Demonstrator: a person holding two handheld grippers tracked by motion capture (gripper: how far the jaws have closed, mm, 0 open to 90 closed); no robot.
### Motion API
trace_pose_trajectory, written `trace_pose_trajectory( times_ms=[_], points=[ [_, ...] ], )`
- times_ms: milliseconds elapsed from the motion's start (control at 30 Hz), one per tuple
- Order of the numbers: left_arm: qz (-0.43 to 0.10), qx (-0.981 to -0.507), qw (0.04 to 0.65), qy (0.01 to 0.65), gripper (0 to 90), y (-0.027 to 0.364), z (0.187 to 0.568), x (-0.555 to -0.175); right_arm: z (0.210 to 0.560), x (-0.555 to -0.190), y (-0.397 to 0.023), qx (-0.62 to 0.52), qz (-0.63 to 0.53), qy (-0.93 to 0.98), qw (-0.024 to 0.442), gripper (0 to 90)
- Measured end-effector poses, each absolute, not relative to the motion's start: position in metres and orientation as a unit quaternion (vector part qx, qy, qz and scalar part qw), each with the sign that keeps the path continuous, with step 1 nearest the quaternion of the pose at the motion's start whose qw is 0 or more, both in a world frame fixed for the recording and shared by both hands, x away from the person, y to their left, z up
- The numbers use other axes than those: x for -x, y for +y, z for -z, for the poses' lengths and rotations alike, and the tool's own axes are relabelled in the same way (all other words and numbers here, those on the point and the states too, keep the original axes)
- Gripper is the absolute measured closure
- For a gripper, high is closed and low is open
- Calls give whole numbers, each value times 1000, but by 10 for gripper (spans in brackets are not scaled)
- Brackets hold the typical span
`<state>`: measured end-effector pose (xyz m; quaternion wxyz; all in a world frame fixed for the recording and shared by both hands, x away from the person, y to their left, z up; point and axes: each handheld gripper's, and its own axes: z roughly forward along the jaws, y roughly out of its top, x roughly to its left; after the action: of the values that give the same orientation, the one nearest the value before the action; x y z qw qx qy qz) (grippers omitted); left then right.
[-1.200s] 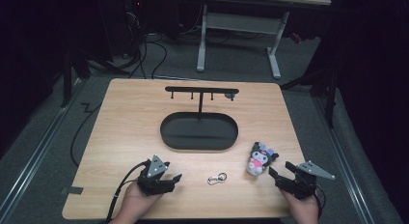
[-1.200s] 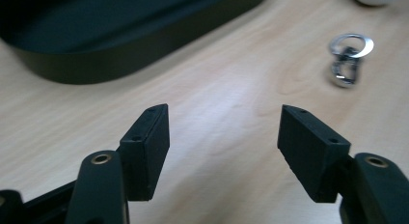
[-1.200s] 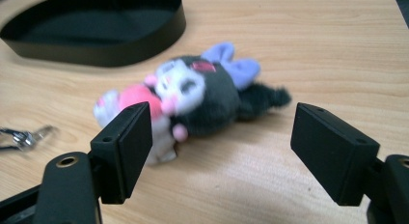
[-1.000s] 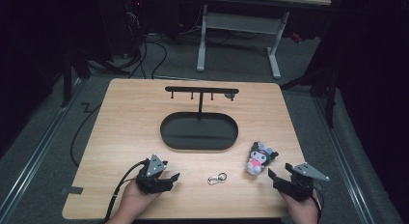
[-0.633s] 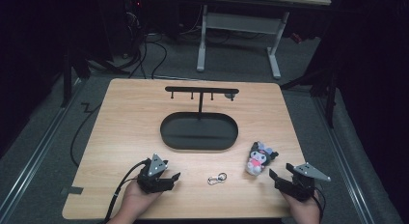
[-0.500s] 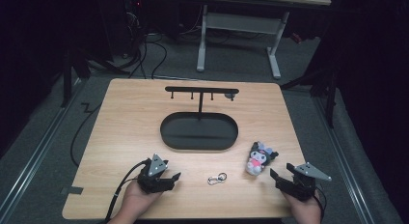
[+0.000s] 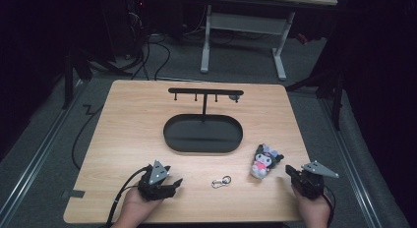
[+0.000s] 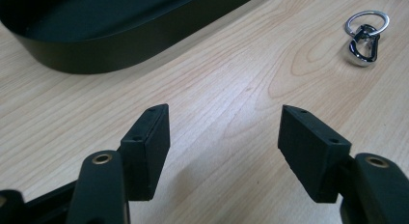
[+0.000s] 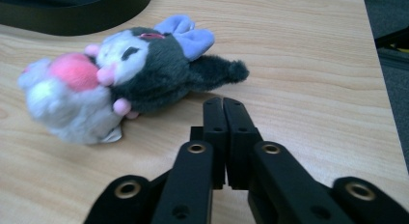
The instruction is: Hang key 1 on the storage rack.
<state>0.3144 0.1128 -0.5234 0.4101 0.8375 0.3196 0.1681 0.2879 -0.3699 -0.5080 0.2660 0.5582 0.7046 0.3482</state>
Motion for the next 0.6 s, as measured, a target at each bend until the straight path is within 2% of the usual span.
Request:
trace_pose_trajectory(
  times_ms=[600],
  points=[
    [-185, -822, 399, 363, 366, 150, 526, -297, 520, -340, -342, -533, -313, 743, 256, 900]
  ],
)
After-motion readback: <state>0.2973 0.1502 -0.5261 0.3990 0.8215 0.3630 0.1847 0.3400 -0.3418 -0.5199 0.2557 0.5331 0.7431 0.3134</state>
